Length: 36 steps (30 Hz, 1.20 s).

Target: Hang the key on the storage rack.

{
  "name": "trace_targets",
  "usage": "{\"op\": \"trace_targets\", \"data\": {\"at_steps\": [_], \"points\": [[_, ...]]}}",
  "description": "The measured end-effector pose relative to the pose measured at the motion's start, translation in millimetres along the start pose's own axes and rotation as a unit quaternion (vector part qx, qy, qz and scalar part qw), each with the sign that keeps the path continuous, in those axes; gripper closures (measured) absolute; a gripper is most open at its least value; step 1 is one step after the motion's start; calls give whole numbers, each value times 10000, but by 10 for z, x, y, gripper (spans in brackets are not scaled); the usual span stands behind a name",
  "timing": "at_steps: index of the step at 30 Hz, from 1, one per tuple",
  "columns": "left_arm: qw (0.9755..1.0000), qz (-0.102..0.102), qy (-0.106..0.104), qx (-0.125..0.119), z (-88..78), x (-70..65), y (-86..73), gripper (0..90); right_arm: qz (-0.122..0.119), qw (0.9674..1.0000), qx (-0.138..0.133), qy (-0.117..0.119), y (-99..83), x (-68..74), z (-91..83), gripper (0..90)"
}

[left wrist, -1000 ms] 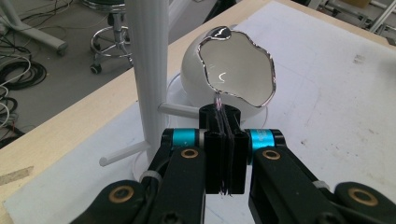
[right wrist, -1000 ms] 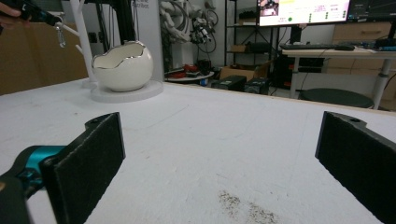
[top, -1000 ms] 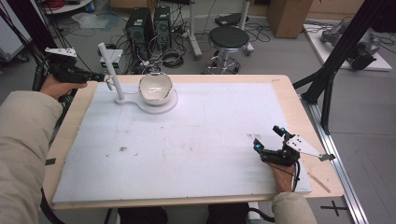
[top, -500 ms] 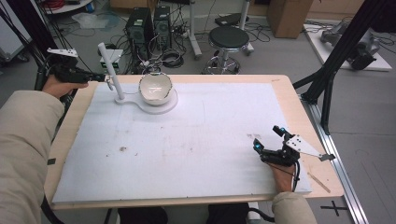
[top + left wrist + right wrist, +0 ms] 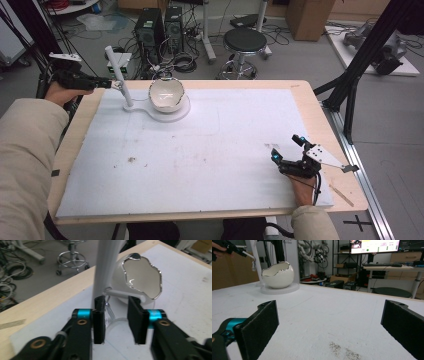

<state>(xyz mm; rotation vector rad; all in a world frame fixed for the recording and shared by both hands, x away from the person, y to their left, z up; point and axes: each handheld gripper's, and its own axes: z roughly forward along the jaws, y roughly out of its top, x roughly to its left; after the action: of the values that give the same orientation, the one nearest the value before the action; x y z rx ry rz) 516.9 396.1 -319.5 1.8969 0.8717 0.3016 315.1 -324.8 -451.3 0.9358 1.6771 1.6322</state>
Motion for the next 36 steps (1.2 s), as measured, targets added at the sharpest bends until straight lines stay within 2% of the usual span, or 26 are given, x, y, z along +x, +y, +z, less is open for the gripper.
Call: {"op": "trace_targets", "data": {"at_steps": [2, 3, 6, 7, 8, 9, 10, 12, 14, 18, 21, 23, 25, 27, 30, 33, 35, 36], "points": [[9996, 55, 253, -147, -73, 6, -40, 433, -31, 10000, 0, -6, 1, -1, 2, 5], [9992, 39, 324, -231, -116, 8, -60, 393, -48, 10000, -7, -10, 0, -1, 3, 5], [9974, -141, 570, -415, -247, -38, -116, 260, -63, 10000, -1, -13, 0, 3, 3, 5], [9969, -190, 603, -459, -289, -71, -132, 199, -76, 10000, -9, -12, 1, 1, 4, 5], [9969, -216, 549, -526, -329, -110, -148, 158, -60, 10000, -1, -13, 1, 4, 3, 5], [9962, -178, 539, -661, -368, -165, -164, 86, -64, 10000, -2, -15, 0, 3, 3, 4], [9948, -94, 624, -802, -417, -230, -180, 19, -69, 10000, -8, -9, 1, 2, 3, 5], [9922, 99, 657, -1052, -505, -380, -217, 17, -76, 10000, 2, -9, 1, 4, 3, 5], [9912, 259, 662, -1117, -583, -546, -252, 17, -92, 10000, -4, -10, 1, 7, 7, 5], [9861, 574, 611, -1432, -695, -916, -346, 17, -99, 10000, -7, -9, 1, 5, 6, 5], [9840, 809, 500, -1508, -672, -1185, -439, 17, -70, 10000, -4, -16, 0, 3, 4, 4], [9841, 972, 410, -1431, -608, -1348, -497, 17, -70, 10000, 1, -12, 1, 5, 3, 5], [9824, 1078, 267, -1502, -538, -1500, -557, 17, -73, 10000, -8, -5, 0, 4, 4, 5], [9800, 1208, 215, -1567, -464, -1635, -623, 17, -63, 10000, -11, -7, 0, 2, 2, 5], [9782, 1222, 132, -1673, -356, -1781, -757, 17, -53, 10000, -11, -2, 0, 0, 2, 4], [9777, 1110, 82, -1779, -251, -1874, -929, 17, -28, 10000, -3, 10, 0, -2, 1, 4], [9776, 1086, 157, -1793, -190, -1918, -1054, 17, -25, 10000, -9, 3, 0, -1, 2, 5], [9775, 1005, 161, -1849, -163, -1936, -1115, 17, -43, 10000, -1, -5, 0, -2, 2, 5]]}}
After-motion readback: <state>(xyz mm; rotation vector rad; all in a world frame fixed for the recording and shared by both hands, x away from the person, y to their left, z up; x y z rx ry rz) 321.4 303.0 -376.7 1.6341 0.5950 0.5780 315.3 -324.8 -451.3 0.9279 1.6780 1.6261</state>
